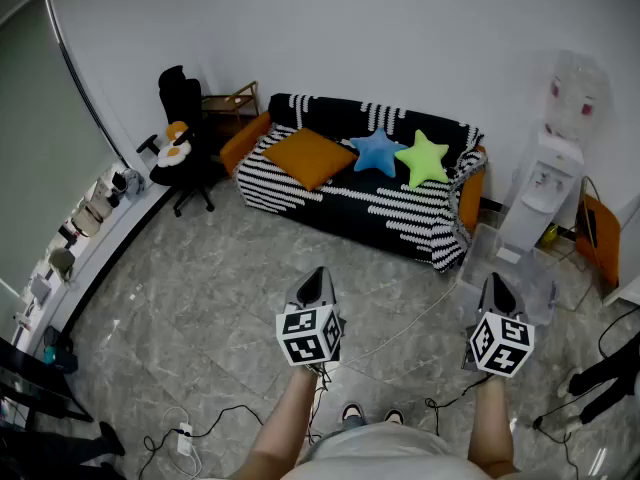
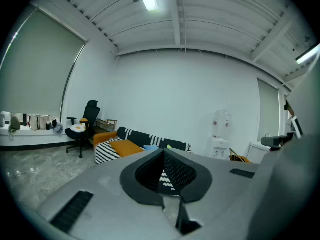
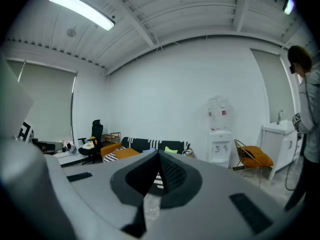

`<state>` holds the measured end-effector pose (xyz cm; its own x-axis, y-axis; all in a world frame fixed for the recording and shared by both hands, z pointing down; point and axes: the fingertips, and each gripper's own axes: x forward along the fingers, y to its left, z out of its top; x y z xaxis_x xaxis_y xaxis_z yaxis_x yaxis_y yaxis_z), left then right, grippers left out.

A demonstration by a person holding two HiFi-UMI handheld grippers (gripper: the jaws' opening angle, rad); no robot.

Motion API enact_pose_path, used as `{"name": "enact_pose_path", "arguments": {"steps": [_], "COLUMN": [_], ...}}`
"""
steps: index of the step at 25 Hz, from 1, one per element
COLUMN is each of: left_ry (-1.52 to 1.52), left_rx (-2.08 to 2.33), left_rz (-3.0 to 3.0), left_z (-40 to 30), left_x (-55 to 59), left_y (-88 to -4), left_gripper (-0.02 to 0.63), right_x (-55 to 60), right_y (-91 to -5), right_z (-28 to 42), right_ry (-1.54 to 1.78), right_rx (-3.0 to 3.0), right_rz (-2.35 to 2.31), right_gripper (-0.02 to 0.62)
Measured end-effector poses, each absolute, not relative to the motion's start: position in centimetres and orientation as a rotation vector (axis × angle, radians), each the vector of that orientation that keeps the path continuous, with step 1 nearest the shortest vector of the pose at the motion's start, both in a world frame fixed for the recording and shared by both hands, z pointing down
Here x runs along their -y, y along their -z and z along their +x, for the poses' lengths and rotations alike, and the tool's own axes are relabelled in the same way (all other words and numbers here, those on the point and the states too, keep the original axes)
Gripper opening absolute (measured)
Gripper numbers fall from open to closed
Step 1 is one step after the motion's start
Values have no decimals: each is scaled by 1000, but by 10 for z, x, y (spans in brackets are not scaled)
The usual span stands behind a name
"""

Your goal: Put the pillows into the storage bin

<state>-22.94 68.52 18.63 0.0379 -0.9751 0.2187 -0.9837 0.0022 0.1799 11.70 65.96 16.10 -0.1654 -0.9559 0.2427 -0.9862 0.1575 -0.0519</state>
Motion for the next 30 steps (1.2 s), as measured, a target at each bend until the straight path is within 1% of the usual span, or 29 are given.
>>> {"name": "enact_pose_path", "arguments": {"steps": [8,21,24,27,30], "left_ry": [-30,-54,-48,-46,-36], "left_rx": [2002,2033,2026,2020,2017], "left_rz": [2056,2027,2021,2014,2013], "left_z": [-214,-217,-220,-222,-229], "left_x": [-681,-679,-679,-678,-676], "left_y": [-182,-179,-180,-183,-185], "left_gripper": [6,6,20,81,108], "right_x": [-651,-646,-647,-646,-645], "right_y": [-161,-174,-176,-179,-179], "right_z": [121,132,133,133,130], "right_ry": [-281,-405,-409,-412,-411], "right_rx": [2274,2279,2272,2266,2260], "right_rz": [1896,1901,1906,1907,1910], "right_gripper": [1,2,2,2,2]}}
